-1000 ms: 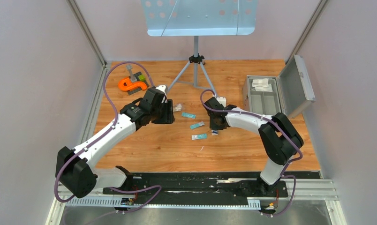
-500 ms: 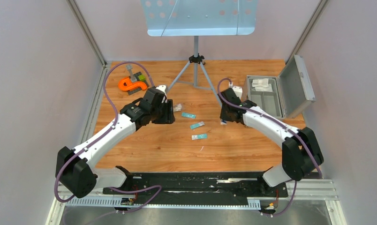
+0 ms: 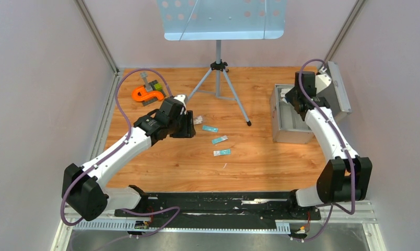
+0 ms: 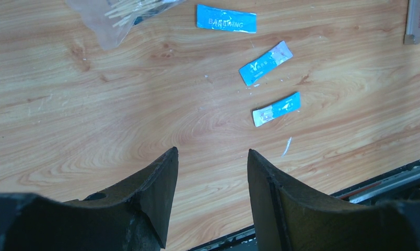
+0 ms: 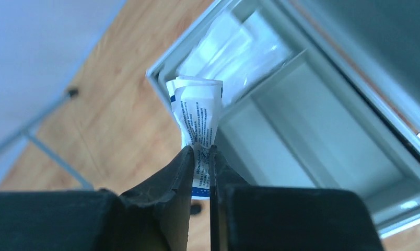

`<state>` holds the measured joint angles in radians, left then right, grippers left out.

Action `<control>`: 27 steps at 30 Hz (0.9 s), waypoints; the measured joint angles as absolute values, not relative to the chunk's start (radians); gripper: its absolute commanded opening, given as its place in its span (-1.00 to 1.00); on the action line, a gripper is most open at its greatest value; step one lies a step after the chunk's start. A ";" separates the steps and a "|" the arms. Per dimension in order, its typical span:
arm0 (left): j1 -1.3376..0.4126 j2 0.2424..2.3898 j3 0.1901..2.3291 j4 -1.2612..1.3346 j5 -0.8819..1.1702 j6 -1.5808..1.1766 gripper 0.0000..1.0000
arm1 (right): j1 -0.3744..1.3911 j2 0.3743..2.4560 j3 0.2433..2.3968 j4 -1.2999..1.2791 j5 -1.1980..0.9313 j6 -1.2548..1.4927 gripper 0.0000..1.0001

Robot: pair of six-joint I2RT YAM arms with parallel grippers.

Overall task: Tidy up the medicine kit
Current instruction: Place the medical item at the medicine box.

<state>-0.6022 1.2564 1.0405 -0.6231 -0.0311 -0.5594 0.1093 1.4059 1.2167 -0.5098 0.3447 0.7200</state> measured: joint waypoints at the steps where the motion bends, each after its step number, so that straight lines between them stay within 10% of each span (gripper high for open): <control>1: -0.602 1.256 1.040 -0.624 -0.031 -0.559 0.19 | 0.089 1.419 1.225 -0.500 0.355 0.747 -0.68; 15: -0.602 1.243 1.040 -0.646 -0.043 -0.550 0.19 | 0.016 1.634 1.330 -0.426 0.459 1.064 -0.58; 27: -0.602 1.237 1.041 -0.675 -0.046 -0.538 0.19 | -0.027 1.668 1.330 -0.402 0.456 1.166 0.00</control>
